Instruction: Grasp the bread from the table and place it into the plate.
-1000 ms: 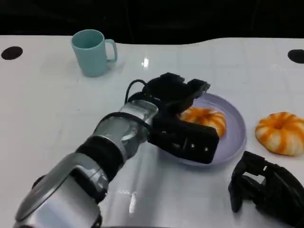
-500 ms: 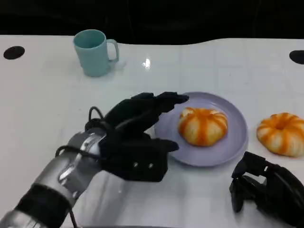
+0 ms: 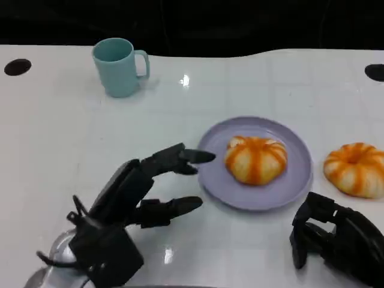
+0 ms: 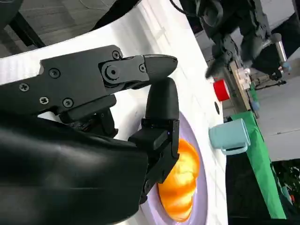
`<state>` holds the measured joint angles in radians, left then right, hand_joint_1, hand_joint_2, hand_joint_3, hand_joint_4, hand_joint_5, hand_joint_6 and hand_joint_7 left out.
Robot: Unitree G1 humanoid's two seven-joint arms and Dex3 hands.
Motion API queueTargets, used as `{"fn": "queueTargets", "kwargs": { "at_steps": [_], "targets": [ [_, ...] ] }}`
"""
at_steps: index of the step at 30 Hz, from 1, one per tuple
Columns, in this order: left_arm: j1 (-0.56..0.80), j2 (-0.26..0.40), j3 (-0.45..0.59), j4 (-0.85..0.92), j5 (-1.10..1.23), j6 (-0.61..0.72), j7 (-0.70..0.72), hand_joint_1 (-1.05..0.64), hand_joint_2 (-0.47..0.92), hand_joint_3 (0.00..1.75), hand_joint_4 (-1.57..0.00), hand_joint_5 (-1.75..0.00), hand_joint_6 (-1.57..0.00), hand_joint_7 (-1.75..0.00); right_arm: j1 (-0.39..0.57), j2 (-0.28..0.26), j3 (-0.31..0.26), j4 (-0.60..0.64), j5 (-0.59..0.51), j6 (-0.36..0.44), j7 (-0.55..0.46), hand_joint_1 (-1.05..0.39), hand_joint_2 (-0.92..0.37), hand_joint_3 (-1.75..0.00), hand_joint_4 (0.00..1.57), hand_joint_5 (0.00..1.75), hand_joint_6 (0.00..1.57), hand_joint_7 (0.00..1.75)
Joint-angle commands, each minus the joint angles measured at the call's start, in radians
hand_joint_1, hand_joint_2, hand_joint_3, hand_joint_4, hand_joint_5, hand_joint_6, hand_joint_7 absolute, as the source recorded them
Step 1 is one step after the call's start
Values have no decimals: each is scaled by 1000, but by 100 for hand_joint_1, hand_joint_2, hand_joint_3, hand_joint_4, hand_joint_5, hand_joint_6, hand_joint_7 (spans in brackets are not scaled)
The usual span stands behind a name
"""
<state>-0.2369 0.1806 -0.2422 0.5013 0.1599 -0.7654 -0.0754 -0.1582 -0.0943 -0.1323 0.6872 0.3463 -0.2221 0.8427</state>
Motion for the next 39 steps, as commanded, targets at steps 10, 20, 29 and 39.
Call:
{"fn": "queueTargets", "kwargs": {
  "at_steps": [10,20,29,39],
  "targets": [
    [190,-52,77,-95,-374,-16,-231,-41,92,34,-69,-105,-66,-79,40,-6,15,-3,-18,4,-8,-58,-92,-19,78,173,76,144],
    [263,-109,137,-157,-534,133,-380,-43,86,37,-71,-121,-72,-99,37,-16,24,-32,-12,50,-28,-59,-92,-18,76,173,74,149],
    [335,-176,197,-195,-619,245,-441,-35,64,98,-83,-156,-75,-144,36,-20,21,-10,-7,29,-11,-58,-92,-19,76,174,71,150],
    [397,-224,235,-272,-653,393,-436,-38,54,118,-97,-175,-82,-166,52,-22,19,-34,-3,46,-17,-56,-92,-17,78,169,75,143]
  ]
}}
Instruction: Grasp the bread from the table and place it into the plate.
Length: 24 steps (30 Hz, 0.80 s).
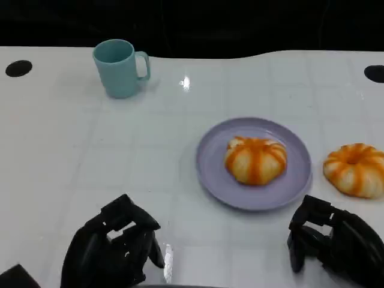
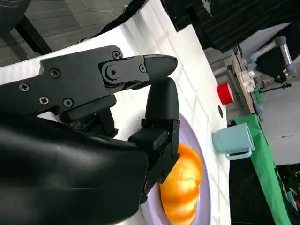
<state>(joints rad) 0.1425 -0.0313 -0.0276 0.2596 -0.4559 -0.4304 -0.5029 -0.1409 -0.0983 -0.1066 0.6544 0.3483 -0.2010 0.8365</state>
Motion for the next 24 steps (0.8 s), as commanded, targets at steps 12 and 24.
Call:
{"fn": "queueTargets", "kwargs": {
  "at_steps": [12,24],
  "targets": [
    [25,-26,32,-58,-31,102,-35,-38,49,122,-98,-175,-83,-164,47,-25,-10,-42,14,52,8,-57,-92,-18,80,172,76,138],
    [26,-18,48,-94,-32,164,-43,-37,59,103,-92,-175,-84,-157,52,-31,-15,-75,21,63,37,-58,-92,-20,76,175,68,153]
  ]
}}
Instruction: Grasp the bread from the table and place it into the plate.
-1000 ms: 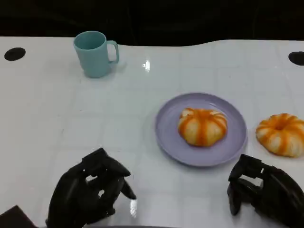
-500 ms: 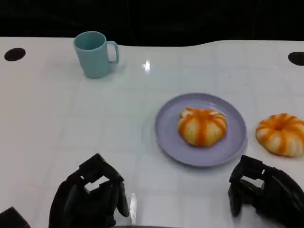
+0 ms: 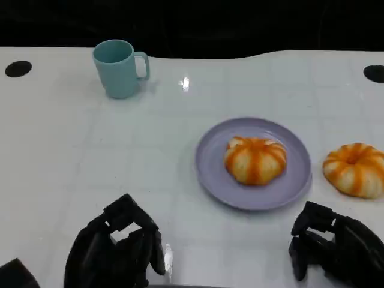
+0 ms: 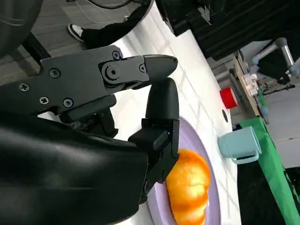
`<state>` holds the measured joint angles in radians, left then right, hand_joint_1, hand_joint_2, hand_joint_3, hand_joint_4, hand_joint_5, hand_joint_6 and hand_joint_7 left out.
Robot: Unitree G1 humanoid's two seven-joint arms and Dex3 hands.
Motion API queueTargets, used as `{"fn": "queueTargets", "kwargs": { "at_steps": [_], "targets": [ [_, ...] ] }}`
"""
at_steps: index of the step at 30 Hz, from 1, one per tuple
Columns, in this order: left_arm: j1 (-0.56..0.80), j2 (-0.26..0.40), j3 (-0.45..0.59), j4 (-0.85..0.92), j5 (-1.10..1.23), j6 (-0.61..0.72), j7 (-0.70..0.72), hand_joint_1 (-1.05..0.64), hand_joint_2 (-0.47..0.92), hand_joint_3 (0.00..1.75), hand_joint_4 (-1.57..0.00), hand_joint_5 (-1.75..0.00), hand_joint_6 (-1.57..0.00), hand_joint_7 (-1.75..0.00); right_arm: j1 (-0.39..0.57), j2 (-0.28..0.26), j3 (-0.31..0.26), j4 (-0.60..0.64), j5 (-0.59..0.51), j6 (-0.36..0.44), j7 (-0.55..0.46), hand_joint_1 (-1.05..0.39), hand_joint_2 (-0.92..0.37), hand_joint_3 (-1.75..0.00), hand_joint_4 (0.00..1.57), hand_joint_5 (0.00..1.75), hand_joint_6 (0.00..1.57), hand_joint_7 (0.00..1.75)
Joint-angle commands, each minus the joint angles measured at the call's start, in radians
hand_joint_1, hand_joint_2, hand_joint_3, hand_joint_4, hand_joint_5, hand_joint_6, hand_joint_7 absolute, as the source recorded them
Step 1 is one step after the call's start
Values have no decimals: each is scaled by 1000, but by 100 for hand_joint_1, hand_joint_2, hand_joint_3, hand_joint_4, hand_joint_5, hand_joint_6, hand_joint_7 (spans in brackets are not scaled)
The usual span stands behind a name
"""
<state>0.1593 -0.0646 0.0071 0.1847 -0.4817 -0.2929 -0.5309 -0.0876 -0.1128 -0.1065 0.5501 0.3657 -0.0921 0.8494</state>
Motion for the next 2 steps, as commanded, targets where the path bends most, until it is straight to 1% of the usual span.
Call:
{"fn": "queueTargets", "kwargs": {
  "at_steps": [1,2],
  "targets": [
    [9,15,15,-21,-4,32,-12,-36,59,101,-92,-175,-84,-156,-5,-16,-17,45,0,-66,28,-58,-92,-20,76,175,67,154],
    [9,14,18,-21,-2,35,-10,-36,59,100,-92,-175,-85,-155,-9,-16,-18,59,-2,-81,29,-59,-92,-20,75,175,66,155]
  ]
}}
